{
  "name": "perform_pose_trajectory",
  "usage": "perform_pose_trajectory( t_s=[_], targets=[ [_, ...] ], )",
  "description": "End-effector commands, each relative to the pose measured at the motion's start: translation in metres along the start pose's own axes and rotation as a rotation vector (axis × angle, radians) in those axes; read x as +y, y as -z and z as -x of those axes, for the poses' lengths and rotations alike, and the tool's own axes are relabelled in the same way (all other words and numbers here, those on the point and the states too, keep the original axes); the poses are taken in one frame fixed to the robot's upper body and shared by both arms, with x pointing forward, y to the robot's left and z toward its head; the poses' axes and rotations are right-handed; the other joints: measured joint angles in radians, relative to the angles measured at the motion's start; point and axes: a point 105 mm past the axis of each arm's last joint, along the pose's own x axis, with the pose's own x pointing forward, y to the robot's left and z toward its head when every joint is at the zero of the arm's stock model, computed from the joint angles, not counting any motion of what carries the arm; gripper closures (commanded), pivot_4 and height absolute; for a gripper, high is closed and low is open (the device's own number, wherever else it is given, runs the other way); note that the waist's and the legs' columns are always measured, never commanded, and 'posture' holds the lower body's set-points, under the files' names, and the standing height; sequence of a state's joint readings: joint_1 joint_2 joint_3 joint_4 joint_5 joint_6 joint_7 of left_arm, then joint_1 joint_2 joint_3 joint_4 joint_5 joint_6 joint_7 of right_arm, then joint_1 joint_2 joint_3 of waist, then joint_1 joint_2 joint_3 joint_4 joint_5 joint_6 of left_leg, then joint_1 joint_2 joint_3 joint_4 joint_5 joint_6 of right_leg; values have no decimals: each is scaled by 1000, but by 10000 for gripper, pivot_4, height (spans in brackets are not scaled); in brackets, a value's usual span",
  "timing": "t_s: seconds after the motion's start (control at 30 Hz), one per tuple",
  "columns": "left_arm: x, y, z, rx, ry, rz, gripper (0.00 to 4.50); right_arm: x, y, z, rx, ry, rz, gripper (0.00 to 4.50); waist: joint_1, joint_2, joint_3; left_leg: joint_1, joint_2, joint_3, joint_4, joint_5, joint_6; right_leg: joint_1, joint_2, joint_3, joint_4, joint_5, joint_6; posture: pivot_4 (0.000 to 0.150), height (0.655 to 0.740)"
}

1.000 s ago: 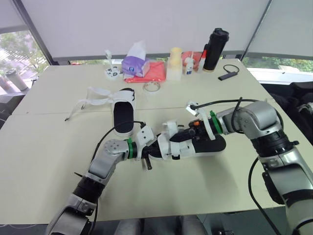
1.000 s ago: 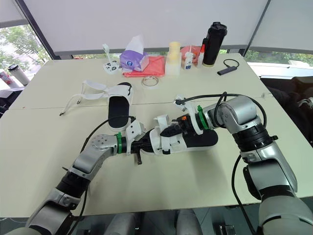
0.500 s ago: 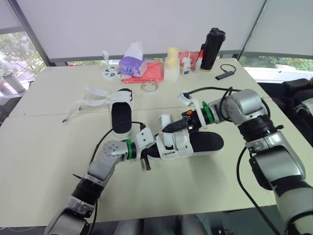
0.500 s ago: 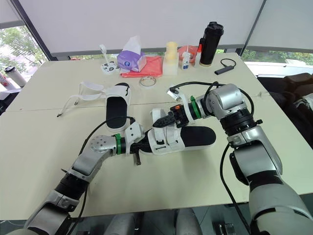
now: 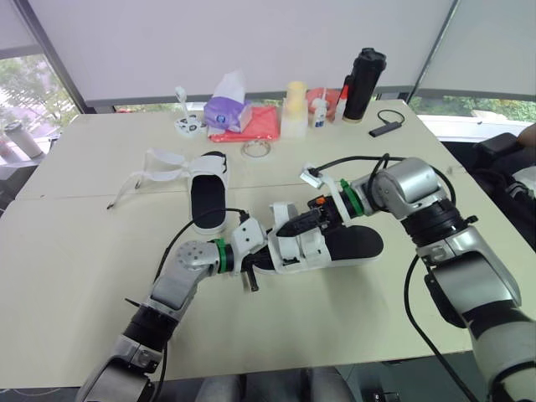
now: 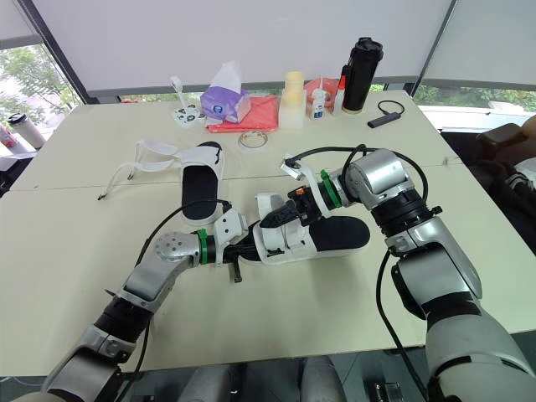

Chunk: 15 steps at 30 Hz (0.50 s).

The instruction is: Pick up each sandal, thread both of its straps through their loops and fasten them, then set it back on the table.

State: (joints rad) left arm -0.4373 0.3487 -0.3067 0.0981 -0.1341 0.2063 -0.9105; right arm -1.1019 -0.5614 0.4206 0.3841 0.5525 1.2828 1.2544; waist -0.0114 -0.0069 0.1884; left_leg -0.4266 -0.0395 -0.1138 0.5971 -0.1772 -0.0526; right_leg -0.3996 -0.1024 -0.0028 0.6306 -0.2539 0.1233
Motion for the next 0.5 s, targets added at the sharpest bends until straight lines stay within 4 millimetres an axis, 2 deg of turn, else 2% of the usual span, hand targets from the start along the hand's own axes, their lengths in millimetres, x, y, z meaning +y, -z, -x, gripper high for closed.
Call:
perform_pose_trajectory(
  t_s=[0.03,0.27,0.5],
  targets=[
    [-5,17,-2,57,2,32,45000,6,-4,1,-1,-14,21,44691,0,0,0,0,0,0,0,0,0,0,0,0,0,0,0,1500,7400],
    [-5,17,-1,57,-3,33,45000,4,-5,-1,4,-14,17,44691,0,0,0,0,0,0,0,0,0,0,0,0,0,0,0,1500,7400],
    [-5,16,-1,54,-5,35,45000,-12,9,-5,55,52,64,44691,0,0,0,0,0,0,0,0,0,0,0,0,0,0,0,1500,7400]
  ],
)
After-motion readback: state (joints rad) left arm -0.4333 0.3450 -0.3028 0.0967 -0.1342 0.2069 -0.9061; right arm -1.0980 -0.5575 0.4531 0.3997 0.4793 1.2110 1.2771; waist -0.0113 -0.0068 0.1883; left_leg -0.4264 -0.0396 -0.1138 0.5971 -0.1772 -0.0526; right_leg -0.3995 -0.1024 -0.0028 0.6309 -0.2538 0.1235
